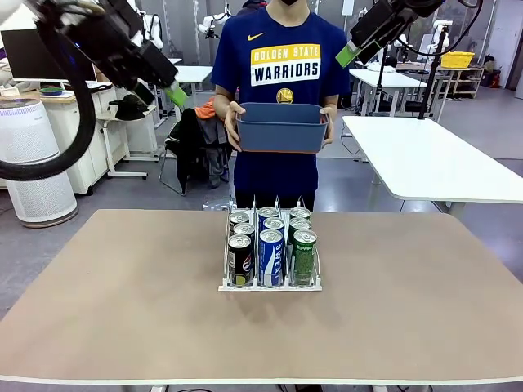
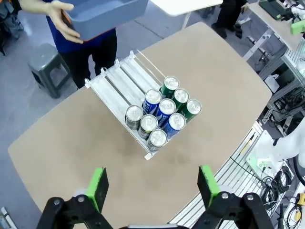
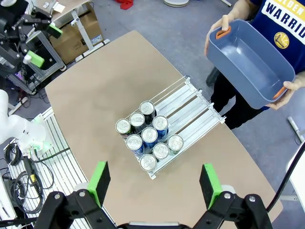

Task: Fill the beverage cans into the dispenser.
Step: Place the picked Pepsi coke in the line of the Automatic Can Dispenser with the same cans.

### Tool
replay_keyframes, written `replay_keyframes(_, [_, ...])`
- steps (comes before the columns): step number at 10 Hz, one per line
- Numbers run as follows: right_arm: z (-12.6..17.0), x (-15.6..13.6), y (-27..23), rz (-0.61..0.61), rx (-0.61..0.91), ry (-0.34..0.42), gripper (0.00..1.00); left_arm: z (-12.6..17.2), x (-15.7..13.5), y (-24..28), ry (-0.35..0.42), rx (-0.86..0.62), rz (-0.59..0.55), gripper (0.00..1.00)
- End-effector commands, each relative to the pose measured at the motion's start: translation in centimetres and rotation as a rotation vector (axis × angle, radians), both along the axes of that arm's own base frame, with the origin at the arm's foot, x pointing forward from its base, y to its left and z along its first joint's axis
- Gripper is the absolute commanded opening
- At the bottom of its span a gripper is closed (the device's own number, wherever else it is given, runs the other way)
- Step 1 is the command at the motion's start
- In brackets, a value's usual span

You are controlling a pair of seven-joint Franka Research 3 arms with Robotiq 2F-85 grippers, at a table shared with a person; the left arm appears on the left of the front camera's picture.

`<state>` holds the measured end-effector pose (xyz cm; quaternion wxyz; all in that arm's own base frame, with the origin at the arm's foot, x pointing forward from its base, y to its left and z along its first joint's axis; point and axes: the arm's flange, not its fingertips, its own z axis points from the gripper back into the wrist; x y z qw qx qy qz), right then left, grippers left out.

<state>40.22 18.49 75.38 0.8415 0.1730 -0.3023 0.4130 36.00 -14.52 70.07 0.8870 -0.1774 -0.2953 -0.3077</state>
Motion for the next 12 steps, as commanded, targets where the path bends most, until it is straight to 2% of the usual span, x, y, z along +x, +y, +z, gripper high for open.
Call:
replay_keyframes(1, [0.0,0.0,0.1,0.003,0.012,0.004,1.00,1.3,-0.4,1.0,-0.015,0.029,-0.037,1.00])
replay_keyframes(5, [0.0,0.0,0.1,0.003,0.012,0.004,1.00,4.6,0.0,2.1,-0.053,0.100,-0.024,1.00])
replay_keyframes(12, [0.0,0.0,0.1,0.003,0.012,0.004,1.00,4.8,-0.8,2.2,-0.095,0.146,-0.025,1.00])
